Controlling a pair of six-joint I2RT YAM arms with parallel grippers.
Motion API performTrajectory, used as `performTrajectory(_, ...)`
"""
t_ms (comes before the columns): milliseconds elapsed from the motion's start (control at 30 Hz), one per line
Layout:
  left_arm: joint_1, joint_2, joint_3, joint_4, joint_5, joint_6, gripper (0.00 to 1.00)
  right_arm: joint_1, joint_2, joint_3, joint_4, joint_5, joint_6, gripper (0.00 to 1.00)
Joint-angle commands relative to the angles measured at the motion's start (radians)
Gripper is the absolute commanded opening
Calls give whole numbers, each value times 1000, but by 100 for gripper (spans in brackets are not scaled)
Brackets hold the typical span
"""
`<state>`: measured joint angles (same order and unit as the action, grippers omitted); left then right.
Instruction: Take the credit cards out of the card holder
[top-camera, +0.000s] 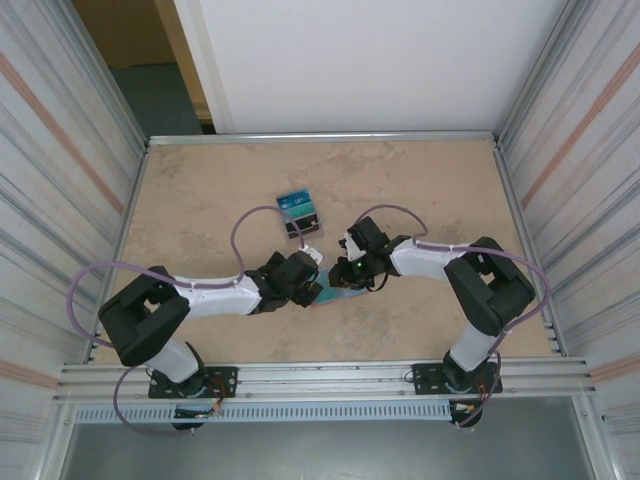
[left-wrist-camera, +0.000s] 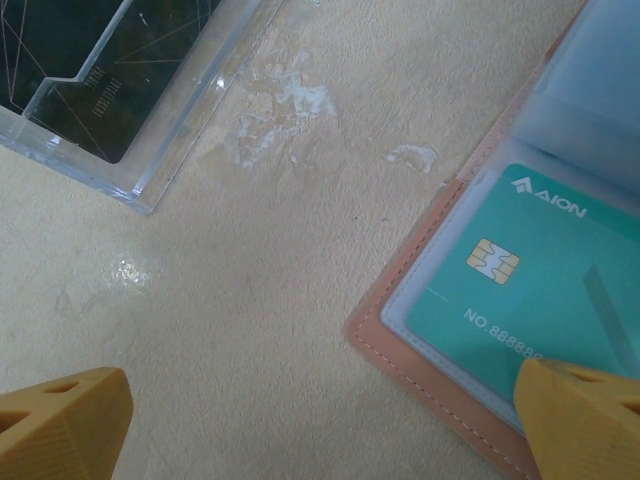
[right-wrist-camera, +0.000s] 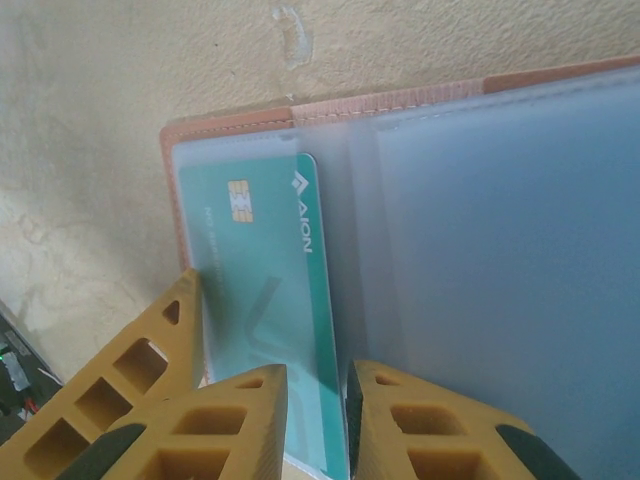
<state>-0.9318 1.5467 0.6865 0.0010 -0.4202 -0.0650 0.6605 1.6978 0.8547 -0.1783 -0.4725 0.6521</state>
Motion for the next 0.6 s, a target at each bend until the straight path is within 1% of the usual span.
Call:
performTrajectory(0,-9,20,15,-42,-19,-13,99,-7,21,14,7,-17,23,23)
performTrajectory(167,-10,20,15,-45,-21,-14,99,-15,28,3,34,-51,34,23)
performTrajectory(333,-11,23,17,-48,-22,-15,99,-38,32,-36,140,-153,79,22)
performTrajectory(567,-12,24,18,-56,-29,-15,99,-70,30,-75,235,-233,116,19)
